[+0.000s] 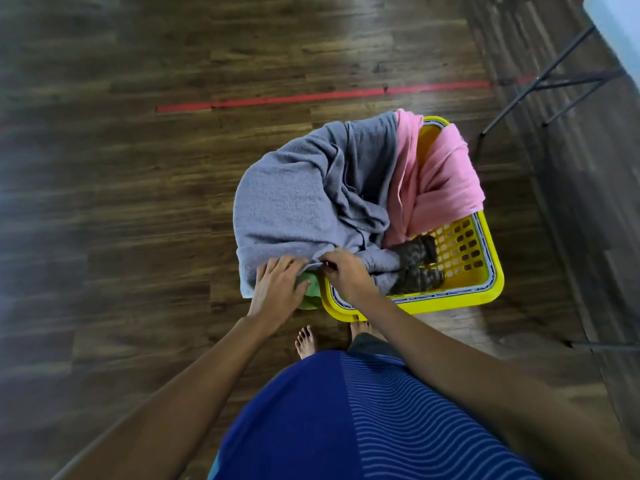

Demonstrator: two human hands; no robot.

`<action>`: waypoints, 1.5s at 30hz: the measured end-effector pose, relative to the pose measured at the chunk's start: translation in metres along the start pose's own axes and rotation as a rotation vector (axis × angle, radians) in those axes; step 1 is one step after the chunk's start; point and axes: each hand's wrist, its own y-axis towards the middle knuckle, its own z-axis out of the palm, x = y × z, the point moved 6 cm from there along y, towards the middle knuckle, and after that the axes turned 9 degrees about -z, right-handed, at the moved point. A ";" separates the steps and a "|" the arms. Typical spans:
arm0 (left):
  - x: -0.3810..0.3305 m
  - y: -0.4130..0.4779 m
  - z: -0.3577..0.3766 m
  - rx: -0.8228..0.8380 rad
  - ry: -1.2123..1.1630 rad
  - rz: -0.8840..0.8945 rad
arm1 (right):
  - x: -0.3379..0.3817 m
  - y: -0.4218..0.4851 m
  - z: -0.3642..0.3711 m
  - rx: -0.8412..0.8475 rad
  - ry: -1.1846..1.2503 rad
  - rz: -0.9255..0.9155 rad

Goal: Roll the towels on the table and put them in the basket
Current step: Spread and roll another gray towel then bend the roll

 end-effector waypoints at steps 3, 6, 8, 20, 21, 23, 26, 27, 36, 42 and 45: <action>-0.007 0.010 0.000 -0.031 -0.089 -0.004 | -0.011 -0.003 -0.004 -0.016 0.042 -0.018; -0.009 0.017 -0.015 -0.061 -0.269 -0.030 | -0.029 -0.006 0.011 0.113 0.007 0.074; -0.012 0.019 -0.030 -0.115 -0.322 -0.025 | -0.043 -0.010 0.021 0.179 -0.002 0.148; -0.012 0.015 -0.064 -0.223 -0.359 -0.122 | -0.046 0.007 0.019 -0.027 0.029 0.229; -0.009 0.015 -0.065 -0.223 -0.353 -0.132 | -0.049 0.008 0.018 -0.042 0.047 0.230; 0.003 0.020 -0.064 -0.223 -0.314 -0.182 | -0.048 0.008 0.009 -0.043 0.141 0.239; 0.025 0.030 -0.056 -0.154 -0.227 -0.282 | -0.037 0.006 -0.011 -0.011 0.173 0.167; 0.027 0.032 -0.053 -0.126 -0.189 -0.270 | -0.035 0.004 -0.015 0.004 0.161 0.135; -0.028 0.050 -0.046 -0.152 -0.317 -0.004 | 0.028 0.052 -0.062 0.030 0.191 -0.135; -0.034 0.062 -0.080 -0.285 -0.461 -0.008 | 0.029 0.071 -0.077 0.149 0.195 -0.093; -0.042 0.066 -0.088 -0.320 -0.468 0.029 | 0.031 0.075 -0.082 0.116 0.267 -0.071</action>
